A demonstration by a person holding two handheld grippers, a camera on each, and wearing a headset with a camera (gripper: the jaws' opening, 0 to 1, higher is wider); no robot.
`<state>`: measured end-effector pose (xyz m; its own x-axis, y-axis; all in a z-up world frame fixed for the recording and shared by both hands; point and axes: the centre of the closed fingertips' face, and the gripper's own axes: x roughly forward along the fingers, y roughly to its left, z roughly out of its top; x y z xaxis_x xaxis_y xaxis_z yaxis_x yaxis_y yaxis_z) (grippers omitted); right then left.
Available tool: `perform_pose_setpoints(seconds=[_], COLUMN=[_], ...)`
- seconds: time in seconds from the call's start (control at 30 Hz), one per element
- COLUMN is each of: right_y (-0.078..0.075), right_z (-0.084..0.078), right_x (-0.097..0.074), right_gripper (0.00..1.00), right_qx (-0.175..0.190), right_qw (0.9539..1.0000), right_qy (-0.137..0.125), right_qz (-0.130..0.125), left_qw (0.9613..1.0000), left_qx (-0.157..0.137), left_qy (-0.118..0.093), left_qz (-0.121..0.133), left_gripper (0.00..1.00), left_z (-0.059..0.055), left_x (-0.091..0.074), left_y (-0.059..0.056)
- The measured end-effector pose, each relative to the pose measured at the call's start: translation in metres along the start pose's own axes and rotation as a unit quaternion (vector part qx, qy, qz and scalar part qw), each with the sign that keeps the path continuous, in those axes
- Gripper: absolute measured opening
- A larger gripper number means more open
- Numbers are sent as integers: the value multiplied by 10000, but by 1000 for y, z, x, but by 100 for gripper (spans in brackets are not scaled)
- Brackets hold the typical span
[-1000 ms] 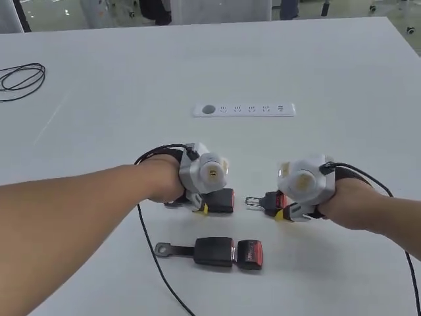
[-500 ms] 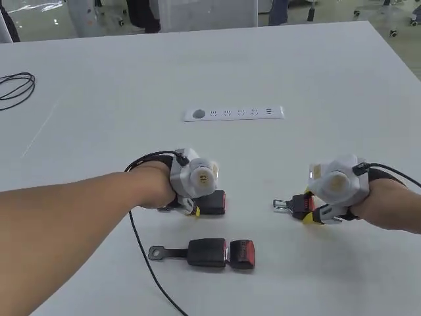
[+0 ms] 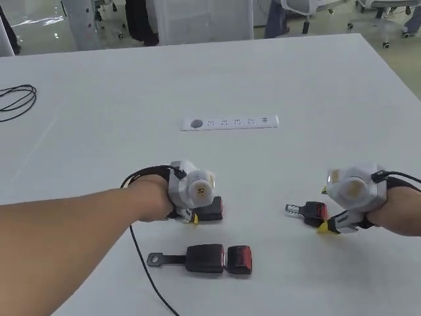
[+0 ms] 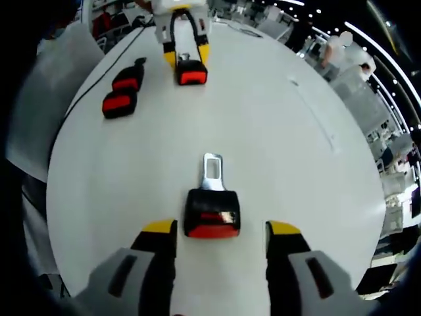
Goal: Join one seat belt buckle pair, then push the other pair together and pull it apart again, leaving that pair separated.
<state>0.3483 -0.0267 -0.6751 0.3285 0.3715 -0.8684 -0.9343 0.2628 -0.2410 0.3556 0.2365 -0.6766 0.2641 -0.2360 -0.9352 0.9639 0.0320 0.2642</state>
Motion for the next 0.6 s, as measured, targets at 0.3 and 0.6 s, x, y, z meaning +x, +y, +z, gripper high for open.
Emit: perform_pose_setpoints(seconds=[0.3, 0.6], right_y=[4, 40], right_z=[16, 36], right_x=[-45, -85], right_gripper=[57, 63], right_qx=[1182, 1504], right_qw=[9877, 9738], right_qy=[-943, -1614], right_qz=[-395, -543], left_qw=[9935, 9751], left_qx=[-677, -1403], left_qy=[-731, -1353], left_qz=[551, 1054], left_gripper=[47, 56], left_z=[-6, -18], left_x=[-38, -94], left_y=[-7, -38])
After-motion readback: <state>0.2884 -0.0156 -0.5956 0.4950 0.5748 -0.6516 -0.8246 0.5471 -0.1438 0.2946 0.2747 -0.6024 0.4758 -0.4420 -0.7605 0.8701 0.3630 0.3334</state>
